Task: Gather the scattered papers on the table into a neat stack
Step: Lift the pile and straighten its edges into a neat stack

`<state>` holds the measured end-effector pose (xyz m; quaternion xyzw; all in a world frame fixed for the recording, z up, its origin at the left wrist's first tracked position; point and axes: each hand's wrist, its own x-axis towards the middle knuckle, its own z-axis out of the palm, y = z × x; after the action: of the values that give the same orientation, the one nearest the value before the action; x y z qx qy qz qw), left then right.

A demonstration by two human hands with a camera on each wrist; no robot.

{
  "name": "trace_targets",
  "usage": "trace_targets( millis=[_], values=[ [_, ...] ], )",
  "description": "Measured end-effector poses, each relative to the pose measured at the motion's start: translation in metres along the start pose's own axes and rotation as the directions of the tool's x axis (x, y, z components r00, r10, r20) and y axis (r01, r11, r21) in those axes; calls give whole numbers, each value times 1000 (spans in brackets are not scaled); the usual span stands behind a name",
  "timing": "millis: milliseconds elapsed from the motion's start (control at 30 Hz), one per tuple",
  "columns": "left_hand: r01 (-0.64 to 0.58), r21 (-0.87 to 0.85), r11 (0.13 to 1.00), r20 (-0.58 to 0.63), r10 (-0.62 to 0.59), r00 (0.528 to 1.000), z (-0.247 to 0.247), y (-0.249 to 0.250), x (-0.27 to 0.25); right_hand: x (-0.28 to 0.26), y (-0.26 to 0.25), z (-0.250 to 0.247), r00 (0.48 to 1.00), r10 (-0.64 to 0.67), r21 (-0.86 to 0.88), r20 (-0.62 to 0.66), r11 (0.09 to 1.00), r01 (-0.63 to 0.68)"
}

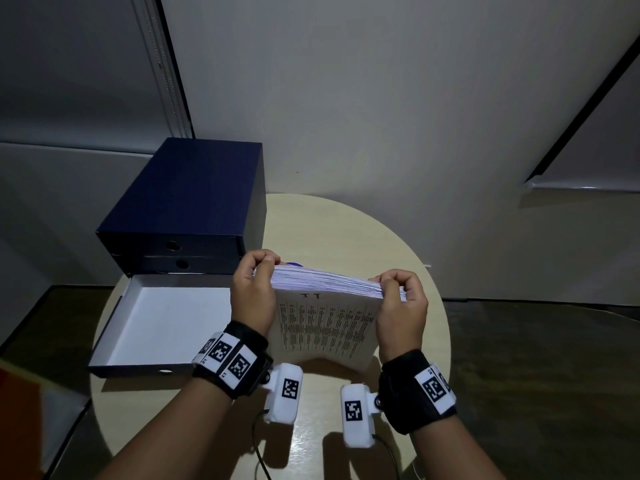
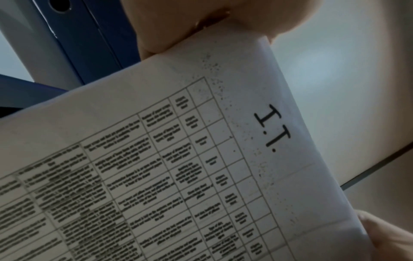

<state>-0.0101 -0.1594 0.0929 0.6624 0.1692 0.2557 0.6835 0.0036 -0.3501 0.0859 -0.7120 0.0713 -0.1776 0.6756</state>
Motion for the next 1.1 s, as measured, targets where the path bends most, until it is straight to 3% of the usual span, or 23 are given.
trace_targets(
  millis=[100, 200, 267, 400, 567, 667, 767, 933, 1100],
  values=[
    [-20, -31, 999, 57, 22, 998, -3, -3, -2, -1, -1, -4, 995, -26, 42, 101, 999, 22],
    [-5, -161, 987, 247, 45, 968, -10, -8, -6, -2, 3, -14, 952, -81, 131, 297, 990, 43],
    [-25, -82, 996, 303, 49, 952, -13, -10, -8, -3, 5, -18, 927, -86, 44, 366, 996, 75],
    [42, 70, 997, 217, -56, 975, -17, -20, -4, -1, 19, -21, 955, -81, -133, 285, 984, 123],
    [-2, 212, 977, 278, -59, 959, -21, -24, -9, -4, 25, -21, 948, -25, -163, 318, 983, 81],
    [-151, 237, 960, 316, 70, 946, -13, -12, -14, -8, 14, -15, 946, -98, -117, 310, 983, 140],
    [-284, 229, 931, 252, 225, 941, -11, -13, -24, -15, 13, -14, 949, -144, -51, 280, 985, 165],
    [-179, 272, 945, 307, 91, 947, -9, -31, -43, -37, 42, -18, 953, -18, -153, 304, 986, 68],
    [-191, 326, 926, 250, 111, 962, -13, -34, -42, -37, 44, -23, 957, 4, -181, 290, 982, 51]
  ],
)
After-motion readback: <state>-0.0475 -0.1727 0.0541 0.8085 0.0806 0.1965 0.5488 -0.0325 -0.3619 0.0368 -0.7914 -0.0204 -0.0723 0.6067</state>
